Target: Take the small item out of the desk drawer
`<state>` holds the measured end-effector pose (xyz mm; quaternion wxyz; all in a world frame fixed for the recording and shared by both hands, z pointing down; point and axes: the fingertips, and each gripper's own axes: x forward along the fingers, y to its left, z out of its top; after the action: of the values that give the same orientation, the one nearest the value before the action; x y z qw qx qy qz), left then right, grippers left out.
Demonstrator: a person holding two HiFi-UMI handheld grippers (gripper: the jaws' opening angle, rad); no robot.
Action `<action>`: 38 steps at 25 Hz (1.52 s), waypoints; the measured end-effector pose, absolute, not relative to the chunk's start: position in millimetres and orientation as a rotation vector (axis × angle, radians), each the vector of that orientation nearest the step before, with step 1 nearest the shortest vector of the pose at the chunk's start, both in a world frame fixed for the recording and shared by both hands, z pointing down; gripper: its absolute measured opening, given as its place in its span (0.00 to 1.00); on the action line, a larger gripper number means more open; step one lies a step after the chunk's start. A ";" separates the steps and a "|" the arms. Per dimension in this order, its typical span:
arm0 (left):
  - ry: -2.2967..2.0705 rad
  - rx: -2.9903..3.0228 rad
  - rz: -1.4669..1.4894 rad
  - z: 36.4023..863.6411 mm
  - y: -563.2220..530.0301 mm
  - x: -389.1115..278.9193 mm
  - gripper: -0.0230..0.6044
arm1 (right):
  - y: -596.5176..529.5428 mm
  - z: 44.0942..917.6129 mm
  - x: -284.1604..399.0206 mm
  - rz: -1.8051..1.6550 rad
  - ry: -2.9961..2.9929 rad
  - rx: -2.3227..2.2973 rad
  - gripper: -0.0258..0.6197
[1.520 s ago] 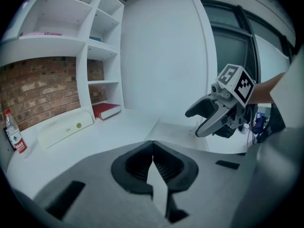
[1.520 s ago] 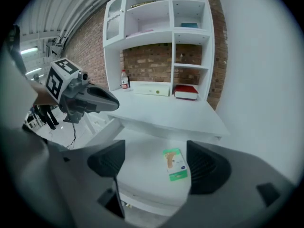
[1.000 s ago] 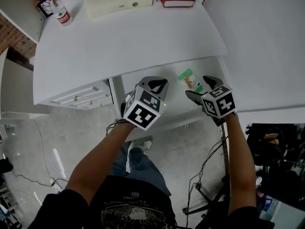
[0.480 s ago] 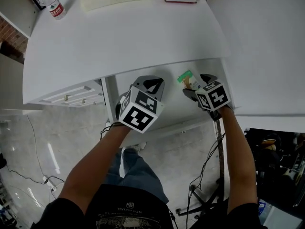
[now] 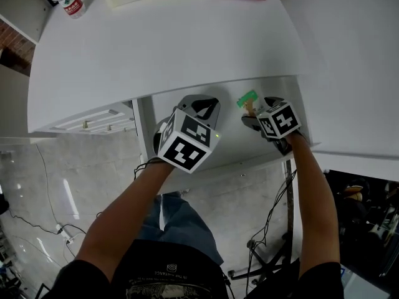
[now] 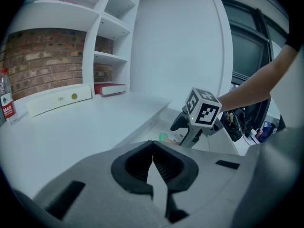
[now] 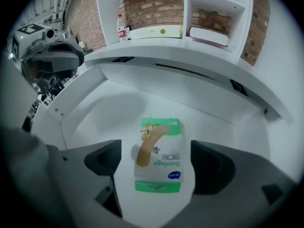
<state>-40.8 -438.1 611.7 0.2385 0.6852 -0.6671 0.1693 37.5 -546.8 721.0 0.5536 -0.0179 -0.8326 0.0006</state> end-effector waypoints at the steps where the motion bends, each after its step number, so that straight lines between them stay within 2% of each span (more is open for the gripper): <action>1: -1.827 1.875 0.463 611.8 -438.8 -41.1 0.04 | -546.6 723.4 36.9 0.001 -1.962 -0.047 0.74; 21: -1.810 1.856 0.476 618.3 -449.5 -49.2 0.04 | -547.7 745.2 35.5 0.058 -1.934 -0.050 0.73; 26: -1.805 1.852 0.487 618.4 -448.2 -49.8 0.04 | -546.6 744.0 35.7 0.059 -1.935 -0.050 0.67; 29: -1.807 1.854 0.492 615.3 -446.8 -48.9 0.04 | -547.3 742.8 39.1 0.060 -1.918 -0.020 0.59; 38: -1.818 1.874 0.502 593.4 -435.0 -51.6 0.04 | -539.2 723.5 47.3 0.022 -1.930 0.021 0.58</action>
<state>-51.6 -435.0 593.4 0.2392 0.6844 -0.6639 0.1833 47.3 -539.2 723.5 0.5693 0.0091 -0.8221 0.0093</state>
